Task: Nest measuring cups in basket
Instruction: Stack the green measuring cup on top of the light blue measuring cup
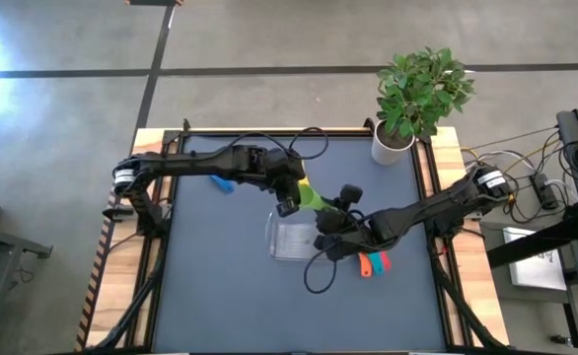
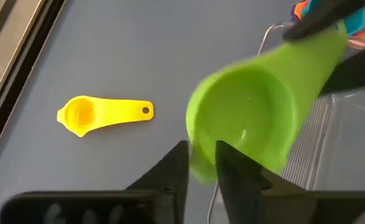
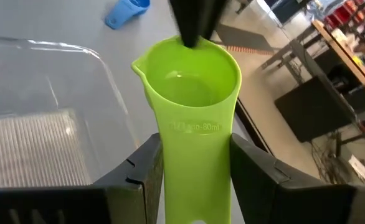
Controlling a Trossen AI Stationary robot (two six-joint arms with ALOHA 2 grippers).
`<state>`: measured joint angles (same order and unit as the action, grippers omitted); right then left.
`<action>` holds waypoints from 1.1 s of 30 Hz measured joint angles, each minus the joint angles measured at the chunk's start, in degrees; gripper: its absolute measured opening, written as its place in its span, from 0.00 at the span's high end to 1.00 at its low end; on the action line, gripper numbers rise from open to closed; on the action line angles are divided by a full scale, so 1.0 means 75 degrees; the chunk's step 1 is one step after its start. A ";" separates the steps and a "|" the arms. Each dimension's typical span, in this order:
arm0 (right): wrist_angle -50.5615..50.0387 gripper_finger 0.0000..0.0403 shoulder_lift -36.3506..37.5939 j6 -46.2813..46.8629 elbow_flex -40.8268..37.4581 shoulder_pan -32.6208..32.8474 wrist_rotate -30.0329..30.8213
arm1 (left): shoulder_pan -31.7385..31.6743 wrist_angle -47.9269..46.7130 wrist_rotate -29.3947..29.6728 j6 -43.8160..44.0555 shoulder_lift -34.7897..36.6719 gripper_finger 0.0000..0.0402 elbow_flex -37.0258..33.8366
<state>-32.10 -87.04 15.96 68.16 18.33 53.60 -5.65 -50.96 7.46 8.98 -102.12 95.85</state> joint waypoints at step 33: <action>-0.3531 0.65 0.2593 0.9768 -0.2777 0.4427 -0.0867 | -0.0293 0.4525 0.1139 0.0537 0.4664 0.57 -0.5949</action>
<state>-58.58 -67.59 89.22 47.33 51.53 47.09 -7.85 -17.03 16.01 13.01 -67.14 51.23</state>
